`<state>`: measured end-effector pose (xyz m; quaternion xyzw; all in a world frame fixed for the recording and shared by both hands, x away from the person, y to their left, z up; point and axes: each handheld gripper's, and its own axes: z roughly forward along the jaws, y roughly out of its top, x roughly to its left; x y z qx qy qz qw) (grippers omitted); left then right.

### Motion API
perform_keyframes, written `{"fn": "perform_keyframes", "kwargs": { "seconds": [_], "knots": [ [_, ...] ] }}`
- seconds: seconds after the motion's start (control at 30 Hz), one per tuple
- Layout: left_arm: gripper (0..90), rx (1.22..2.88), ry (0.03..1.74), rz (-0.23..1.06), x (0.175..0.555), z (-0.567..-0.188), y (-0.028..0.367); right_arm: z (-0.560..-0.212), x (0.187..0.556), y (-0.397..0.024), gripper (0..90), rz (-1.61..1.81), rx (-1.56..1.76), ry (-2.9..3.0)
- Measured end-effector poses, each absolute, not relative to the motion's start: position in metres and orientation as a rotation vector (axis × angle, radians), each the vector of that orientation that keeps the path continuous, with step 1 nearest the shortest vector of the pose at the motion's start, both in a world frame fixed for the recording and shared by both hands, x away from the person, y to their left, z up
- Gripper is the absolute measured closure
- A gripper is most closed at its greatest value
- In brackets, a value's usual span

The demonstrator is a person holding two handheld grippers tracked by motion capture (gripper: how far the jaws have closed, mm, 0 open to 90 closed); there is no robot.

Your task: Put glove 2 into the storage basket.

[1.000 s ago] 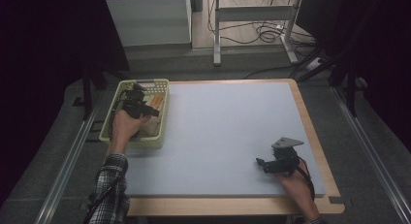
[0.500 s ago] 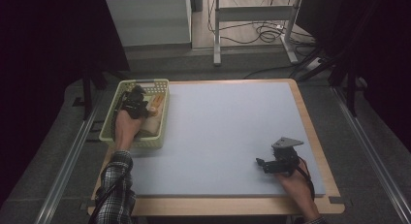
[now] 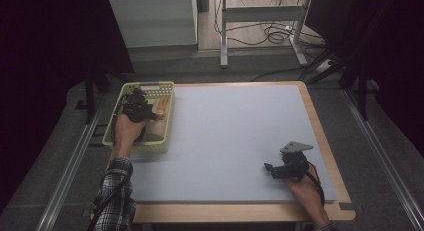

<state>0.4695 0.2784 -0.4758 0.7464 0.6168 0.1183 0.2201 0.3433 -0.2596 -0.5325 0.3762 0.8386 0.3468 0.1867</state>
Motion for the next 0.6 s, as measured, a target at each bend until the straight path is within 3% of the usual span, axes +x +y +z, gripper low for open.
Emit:
{"fn": "perform_keyframes", "kwargs": {
  "seconds": [0.2,0.6],
  "knots": [
    [19.8,1.996,1.654,0.361,0.459,-0.465,0.288,-0.532,0.343,-0.26,11.8,0.976,1.06,2.361],
    [4.8,1.967,1.46,0.379,0.43,-0.445,0.283,-0.532,0.343,-0.259,11.8,0.976,1.058,2.36]
  ]
}}
